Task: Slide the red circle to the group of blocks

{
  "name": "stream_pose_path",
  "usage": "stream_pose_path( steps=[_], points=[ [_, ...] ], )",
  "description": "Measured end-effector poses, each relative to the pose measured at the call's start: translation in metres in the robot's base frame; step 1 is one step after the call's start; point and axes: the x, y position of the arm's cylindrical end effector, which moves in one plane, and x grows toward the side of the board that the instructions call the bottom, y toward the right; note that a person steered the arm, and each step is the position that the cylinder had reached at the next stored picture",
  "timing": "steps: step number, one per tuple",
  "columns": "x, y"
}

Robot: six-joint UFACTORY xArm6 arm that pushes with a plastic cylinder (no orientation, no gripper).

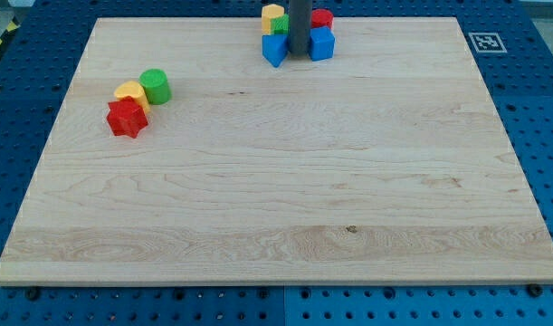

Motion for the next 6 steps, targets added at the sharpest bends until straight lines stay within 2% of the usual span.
stream_pose_path(
  steps=[2, 3, 5, 6],
  points=[
    [0.076, 0.029],
    [0.07, 0.063],
    [-0.043, 0.064],
    [-0.067, 0.062]
  ],
)
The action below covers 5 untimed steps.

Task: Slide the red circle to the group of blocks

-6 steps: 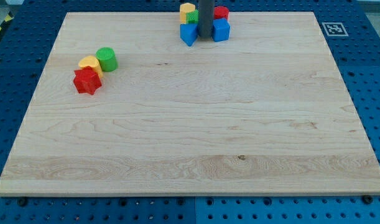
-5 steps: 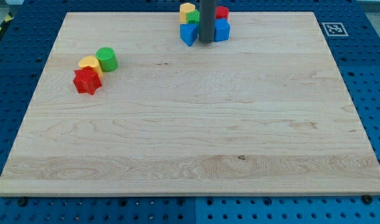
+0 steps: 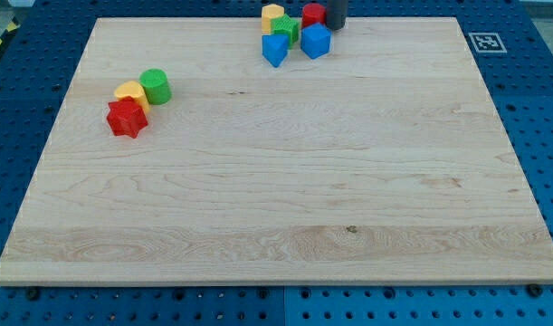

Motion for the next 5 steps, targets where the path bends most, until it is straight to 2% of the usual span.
stream_pose_path(
  steps=[5],
  points=[
    [-0.011, -0.013]
  ],
)
